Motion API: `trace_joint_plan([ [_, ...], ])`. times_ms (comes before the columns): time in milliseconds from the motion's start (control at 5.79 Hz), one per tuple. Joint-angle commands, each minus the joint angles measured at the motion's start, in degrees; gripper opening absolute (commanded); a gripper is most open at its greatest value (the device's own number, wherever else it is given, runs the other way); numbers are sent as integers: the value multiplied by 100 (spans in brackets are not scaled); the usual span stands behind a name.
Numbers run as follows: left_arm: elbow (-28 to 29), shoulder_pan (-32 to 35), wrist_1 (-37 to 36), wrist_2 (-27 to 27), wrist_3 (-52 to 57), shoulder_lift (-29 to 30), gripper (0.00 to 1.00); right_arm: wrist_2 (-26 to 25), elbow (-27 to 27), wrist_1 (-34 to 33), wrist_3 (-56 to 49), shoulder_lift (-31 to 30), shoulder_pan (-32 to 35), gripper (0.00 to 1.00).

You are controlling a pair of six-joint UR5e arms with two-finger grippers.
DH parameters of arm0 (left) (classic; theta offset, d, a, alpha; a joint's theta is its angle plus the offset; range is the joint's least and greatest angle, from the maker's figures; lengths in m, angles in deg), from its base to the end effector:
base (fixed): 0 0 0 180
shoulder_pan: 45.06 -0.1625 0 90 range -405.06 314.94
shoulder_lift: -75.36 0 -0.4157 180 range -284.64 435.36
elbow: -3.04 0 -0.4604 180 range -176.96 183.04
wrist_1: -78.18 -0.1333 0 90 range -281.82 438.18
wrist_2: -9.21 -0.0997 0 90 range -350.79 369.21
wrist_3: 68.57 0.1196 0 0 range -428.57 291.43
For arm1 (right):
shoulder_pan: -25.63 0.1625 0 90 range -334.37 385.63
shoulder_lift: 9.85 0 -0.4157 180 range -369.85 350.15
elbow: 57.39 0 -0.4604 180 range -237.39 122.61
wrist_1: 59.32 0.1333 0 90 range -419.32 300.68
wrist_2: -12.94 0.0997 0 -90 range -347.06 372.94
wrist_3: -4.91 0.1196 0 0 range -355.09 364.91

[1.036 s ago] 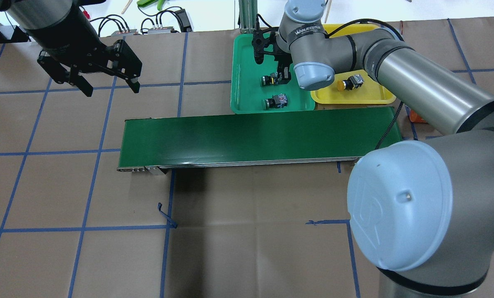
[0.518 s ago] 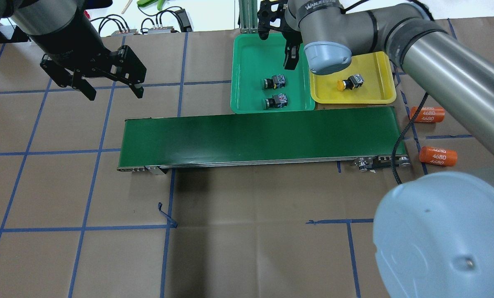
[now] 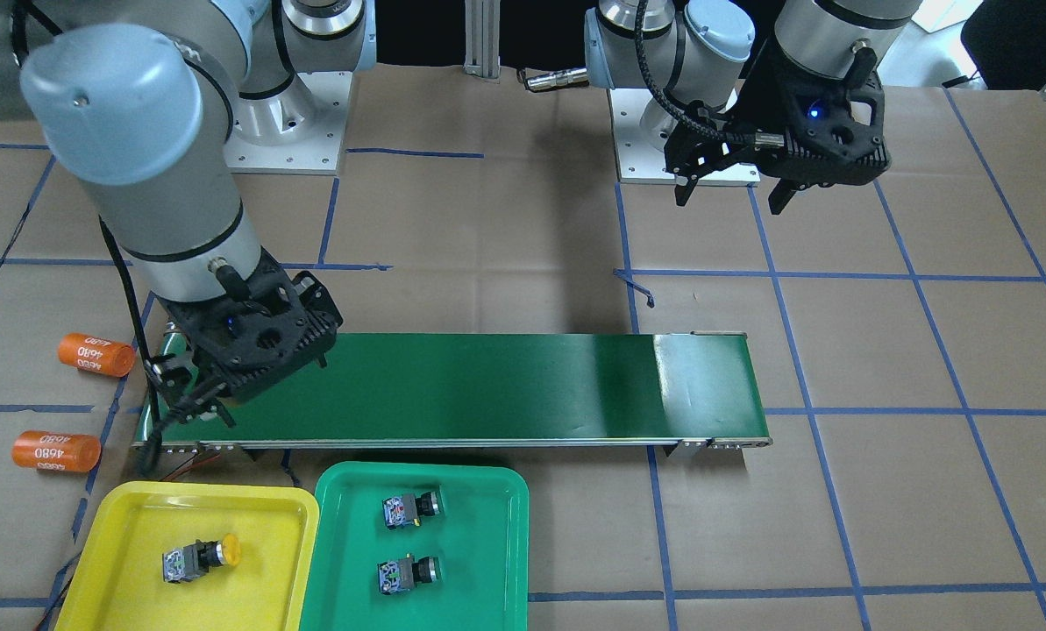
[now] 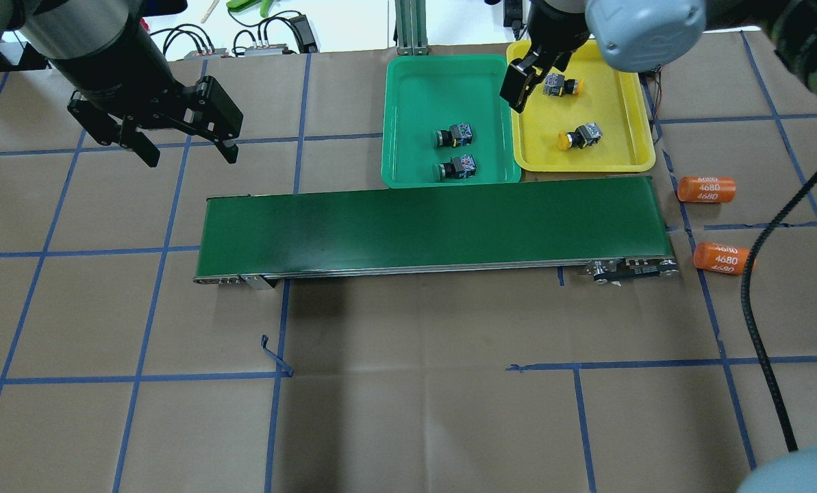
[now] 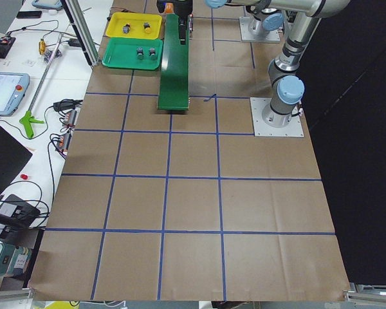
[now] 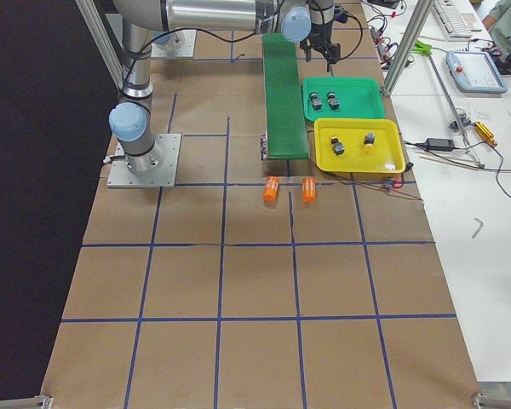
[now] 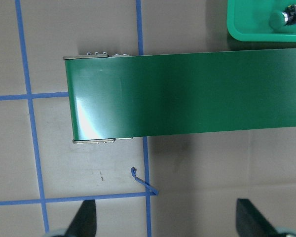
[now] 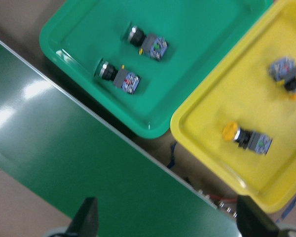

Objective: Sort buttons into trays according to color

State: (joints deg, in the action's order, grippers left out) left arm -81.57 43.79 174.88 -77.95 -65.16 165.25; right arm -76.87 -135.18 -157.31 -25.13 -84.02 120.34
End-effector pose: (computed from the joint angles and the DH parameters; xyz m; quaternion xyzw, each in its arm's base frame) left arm -0.1281 -0.5573 0.5008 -0.0195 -0.9994 -0.0095 0.0252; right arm 0.1892 -0.6681 0.4217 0.2985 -0.9537 0.0376 0.0067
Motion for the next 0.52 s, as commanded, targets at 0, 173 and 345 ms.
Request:
trace_joint_plan([
  [0, -2, 0, -2, 6, 2, -24, 99, 16, 0, 1566, 1408, -658, -163, 100],
  [173, -2, 0, 7, -3, 2, -33, 99, -28, 0, 2016, 1822, -826, -198, 100],
  [345, -2, 0, -2, -3, 2, -16, 99, 7, 0, 2099, 2539, -1010, -199, 100],
])
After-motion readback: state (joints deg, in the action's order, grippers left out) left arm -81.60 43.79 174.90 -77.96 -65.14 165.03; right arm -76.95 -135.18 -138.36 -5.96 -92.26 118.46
